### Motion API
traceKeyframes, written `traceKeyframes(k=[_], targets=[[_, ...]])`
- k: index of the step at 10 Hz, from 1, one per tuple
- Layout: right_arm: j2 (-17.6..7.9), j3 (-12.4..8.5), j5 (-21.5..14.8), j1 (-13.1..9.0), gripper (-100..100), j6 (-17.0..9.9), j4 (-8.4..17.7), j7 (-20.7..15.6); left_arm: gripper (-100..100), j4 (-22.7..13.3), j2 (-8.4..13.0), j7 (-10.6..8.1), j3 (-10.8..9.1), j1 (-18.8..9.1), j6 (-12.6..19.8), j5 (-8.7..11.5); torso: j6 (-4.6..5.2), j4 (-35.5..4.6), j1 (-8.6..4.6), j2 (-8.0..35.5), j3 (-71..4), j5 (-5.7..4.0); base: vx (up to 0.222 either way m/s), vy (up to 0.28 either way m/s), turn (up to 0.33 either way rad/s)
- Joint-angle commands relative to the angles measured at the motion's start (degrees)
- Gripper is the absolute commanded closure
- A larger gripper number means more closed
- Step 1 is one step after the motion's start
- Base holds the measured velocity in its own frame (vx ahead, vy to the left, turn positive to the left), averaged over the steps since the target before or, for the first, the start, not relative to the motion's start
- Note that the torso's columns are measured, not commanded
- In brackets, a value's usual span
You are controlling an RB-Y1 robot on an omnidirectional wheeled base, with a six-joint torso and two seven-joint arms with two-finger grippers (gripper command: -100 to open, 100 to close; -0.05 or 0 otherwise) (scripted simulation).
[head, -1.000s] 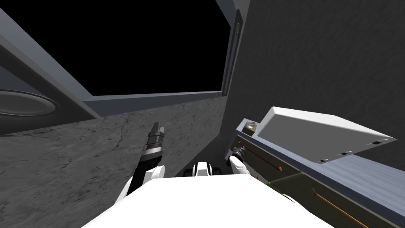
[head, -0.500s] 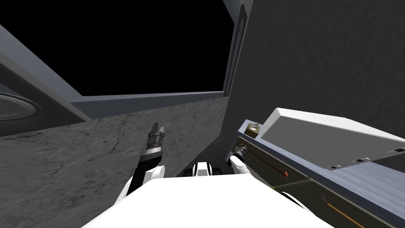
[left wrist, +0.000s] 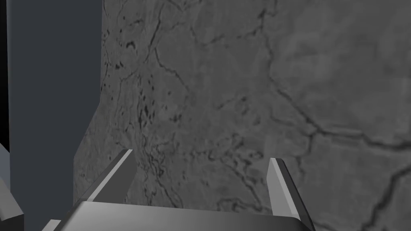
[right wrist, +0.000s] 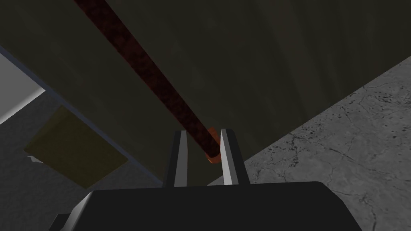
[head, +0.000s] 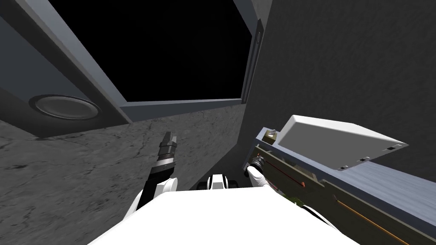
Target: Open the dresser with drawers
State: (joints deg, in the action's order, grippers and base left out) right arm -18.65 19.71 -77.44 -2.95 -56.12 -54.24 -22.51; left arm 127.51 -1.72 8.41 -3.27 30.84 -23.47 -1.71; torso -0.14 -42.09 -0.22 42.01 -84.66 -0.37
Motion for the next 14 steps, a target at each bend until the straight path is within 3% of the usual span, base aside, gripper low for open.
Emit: traceKeyframes(k=[1,2,5,7,8,9,10,11,12,14], targets=[[0.2,0.1,0.0,-0.2,100,0.0,0.0,-0.3,0,0.0,0.0,0.0,0.0,0.0,0.0,0.0,-0.01,0.0,0.0,0.0,0.0,0.02,-0.068,0.078,-0.012],[-0.6,-2.7,-0.7,1.3,100,1.3,1.2,1.3,0,0.0,0.0,0.0,-0.01,0.0,0.0,0.0,0.07,-0.1,-0.25,-0.1,-0.1,0.15,-0.055,0.087,0.323],[-2.3,-8.2,-2.0,4.0,100,3.9,3.5,4.6,0,0.0,0.0,0.0,0.0,0.0,0.0,0.0,-0.03,0.1,-0.12,-0.1,0.0,-0.08,-0.091,0.135,0.338],[-2.3,-9.1,-2.0,4.0,100,3.9,3.5,4.6,0,0.0,0.0,0.0,-0.01,0.0,0.0,0.0,0.0,0.0,-0.32,-0.2,-0.1,-0.11,-0.03,0.064,0.073],[-3.2,-12.0,-2.7,5.4,100,5.2,4.6,6.3,0,0.0,0.0,0.0,-0.02,0.0,0.0,0.0,0.14,0.1,-0.45,-0.2,-0.1,-0.11,-0.03,0.068,0.298],[-3.2,-12.2,-2.7,5.4,100,5.2,4.6,6.3,0,0.0,0.0,0.0,-0.01,0.0,0.0,0.0,-0.02,0.1,-0.41,-0.1,0.0,-0.28,-0.037,0.073,0.177],[-4.0,-14.8,-3.3,6.7,100,6.5,5.8,7.9,0,0.0,0.0,0.0,-0.02,0.0,0.0,0.0,0.0,0.1,-0.32,-0.1,0.0,-0.28,-0.051,0.107,0.317],[-4.0,-15.3,-3.3,6.7,100,6.5,5.8,7.9,0,0.0,0.0,0.0,0.0,0.0,0.0,0.0,0.07,0.1,-0.3,0.0,0.1,-0.33,-0.028,0.1,0.17],[-6.5,-15.6,-2.0,5.3,-100,7.8,5.7,6.4,0,0.0,0.0,0.0,-0.01,0.0,0.0,0.0,0.06,0.1,-0.39,-0.1,0.0,-0.34,-0.033,0.116,-0.038],[-8.5,-16.5,-0.2,4.2,-100,9.8,5.7,4.5,0,0.0,0.0,0.0,-0.02,0.0,0.0,0.0,0.13,-0.1,0.02,0.1,0.0,0.24,-0.027,0.096,-0.063]])
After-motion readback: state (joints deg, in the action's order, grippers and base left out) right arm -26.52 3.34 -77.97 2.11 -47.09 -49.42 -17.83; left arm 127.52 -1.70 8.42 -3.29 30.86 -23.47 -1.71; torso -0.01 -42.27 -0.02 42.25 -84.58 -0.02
